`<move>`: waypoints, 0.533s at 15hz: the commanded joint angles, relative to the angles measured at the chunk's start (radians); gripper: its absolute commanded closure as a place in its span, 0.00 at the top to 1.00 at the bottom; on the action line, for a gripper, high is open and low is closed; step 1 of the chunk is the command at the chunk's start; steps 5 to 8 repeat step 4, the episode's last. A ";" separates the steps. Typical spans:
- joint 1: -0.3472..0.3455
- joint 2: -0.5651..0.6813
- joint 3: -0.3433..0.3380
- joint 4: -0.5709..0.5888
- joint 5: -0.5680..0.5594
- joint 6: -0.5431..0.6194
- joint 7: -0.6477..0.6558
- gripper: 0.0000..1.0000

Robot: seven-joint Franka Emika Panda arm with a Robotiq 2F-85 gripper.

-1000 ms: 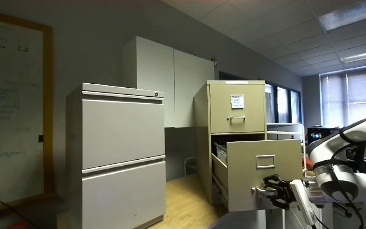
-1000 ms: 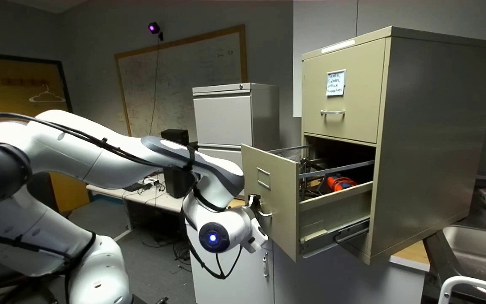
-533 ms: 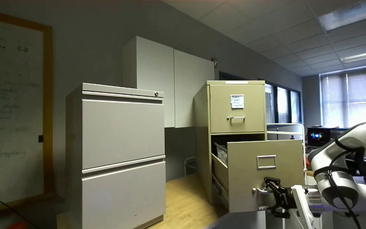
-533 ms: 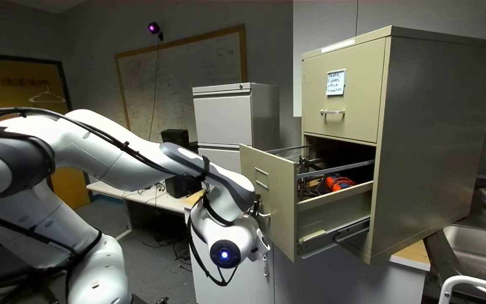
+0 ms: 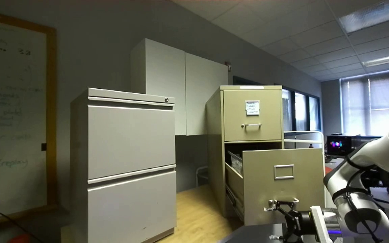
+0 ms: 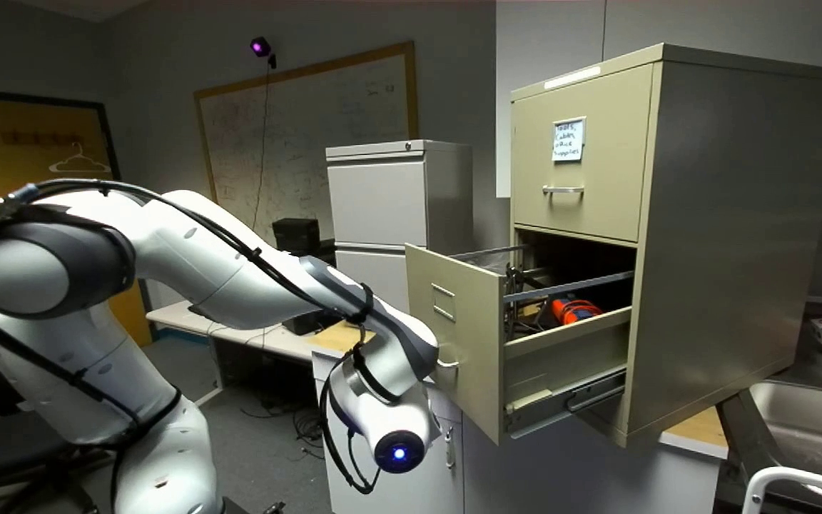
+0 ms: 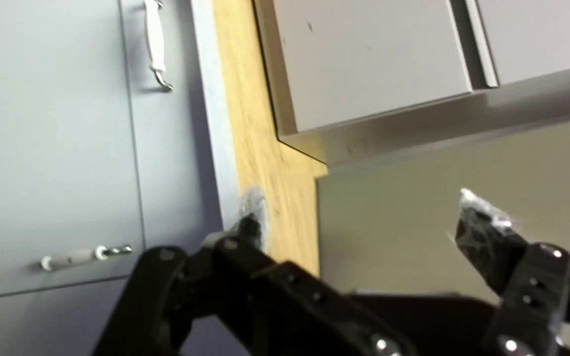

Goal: Open the bottom drawer of the cabinet on the right

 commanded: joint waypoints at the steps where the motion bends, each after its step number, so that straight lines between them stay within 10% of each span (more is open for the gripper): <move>1: 0.004 -0.008 0.065 0.001 -0.139 0.095 0.152 1.00; 8: 0.023 -0.047 0.125 0.007 -0.286 0.229 0.305 1.00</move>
